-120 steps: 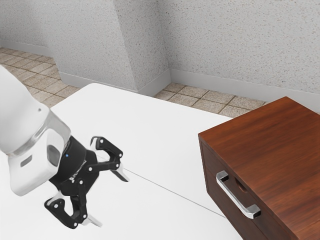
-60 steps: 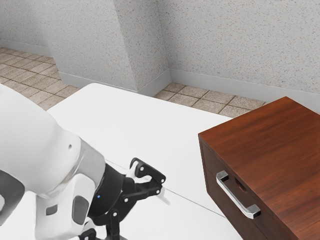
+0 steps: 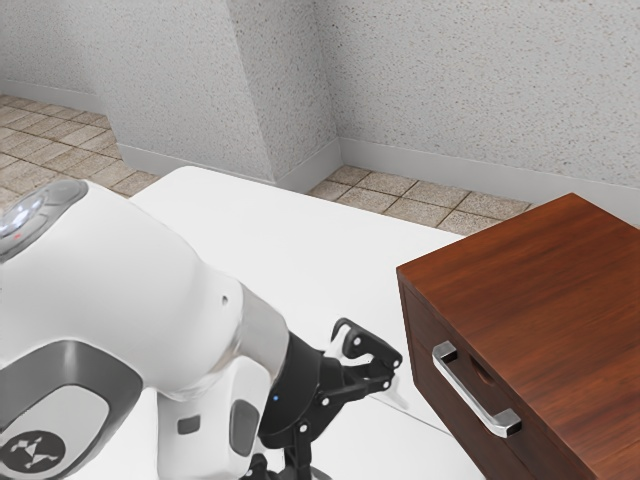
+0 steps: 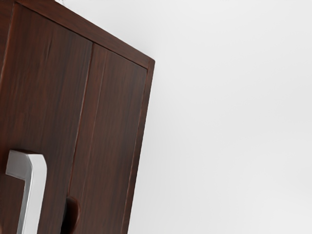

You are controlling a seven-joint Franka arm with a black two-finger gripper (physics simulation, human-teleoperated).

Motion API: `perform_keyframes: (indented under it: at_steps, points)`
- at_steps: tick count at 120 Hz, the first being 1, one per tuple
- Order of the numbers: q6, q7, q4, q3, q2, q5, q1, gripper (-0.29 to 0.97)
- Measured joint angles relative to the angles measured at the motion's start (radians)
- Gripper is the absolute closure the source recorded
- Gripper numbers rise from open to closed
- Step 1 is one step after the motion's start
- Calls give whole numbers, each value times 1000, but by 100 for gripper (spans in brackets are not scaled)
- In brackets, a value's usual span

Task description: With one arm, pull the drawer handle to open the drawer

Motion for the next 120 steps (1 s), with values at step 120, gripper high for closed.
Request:
perform_keyframes:
  at_steps: [120]
  points:
    - [152,24,68,37,212,15,18,0]
